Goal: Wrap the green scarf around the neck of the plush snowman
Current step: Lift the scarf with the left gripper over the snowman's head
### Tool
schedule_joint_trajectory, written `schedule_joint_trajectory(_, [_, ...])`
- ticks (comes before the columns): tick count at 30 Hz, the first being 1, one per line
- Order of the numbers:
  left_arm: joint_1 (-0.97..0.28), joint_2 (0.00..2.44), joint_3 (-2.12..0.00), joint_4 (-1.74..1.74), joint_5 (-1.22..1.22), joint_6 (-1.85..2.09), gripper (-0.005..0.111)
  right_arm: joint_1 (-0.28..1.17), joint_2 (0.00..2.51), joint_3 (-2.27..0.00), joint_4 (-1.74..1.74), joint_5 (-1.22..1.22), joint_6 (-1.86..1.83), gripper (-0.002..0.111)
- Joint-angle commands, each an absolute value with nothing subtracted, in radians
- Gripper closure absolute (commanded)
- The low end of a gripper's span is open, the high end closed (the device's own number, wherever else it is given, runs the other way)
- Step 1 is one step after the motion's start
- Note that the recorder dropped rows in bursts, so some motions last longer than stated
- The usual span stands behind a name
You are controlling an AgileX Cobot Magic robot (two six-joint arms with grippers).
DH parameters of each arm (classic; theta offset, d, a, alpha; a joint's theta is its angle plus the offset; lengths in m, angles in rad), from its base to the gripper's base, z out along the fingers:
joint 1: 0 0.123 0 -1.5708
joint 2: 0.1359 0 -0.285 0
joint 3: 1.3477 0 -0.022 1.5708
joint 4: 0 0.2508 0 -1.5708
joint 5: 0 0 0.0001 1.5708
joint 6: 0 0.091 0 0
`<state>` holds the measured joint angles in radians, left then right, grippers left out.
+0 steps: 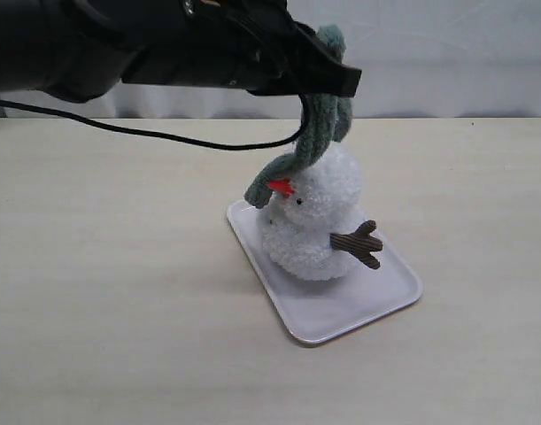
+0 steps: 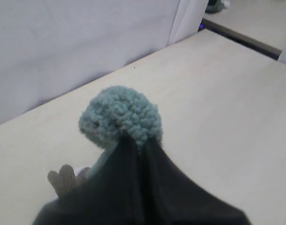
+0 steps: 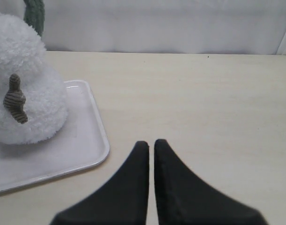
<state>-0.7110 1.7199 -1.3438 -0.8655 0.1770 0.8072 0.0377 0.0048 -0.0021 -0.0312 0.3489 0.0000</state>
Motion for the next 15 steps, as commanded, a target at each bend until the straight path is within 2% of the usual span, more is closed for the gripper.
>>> schedule_joint_trajectory(1, [-0.716, 1.762, -1.351, -0.825, 0.212, 0.842, 0.107, 0.036, 0.000, 0.000, -0.029, 0.345, 0.000, 0.104])
schedule_joint_trajectory(9, [-0.716, 1.796, -1.351, -0.574, 0.307, 0.856, 0.107, 0.036, 0.000, 0.000, -0.029, 0.345, 0.000, 0.104])
schedule_joint_trajectory(15, [-0.716, 1.766, -1.351, -0.534, 0.207, 0.803, 0.107, 0.036, 0.000, 0.000, -0.029, 0.345, 0.000, 0.104])
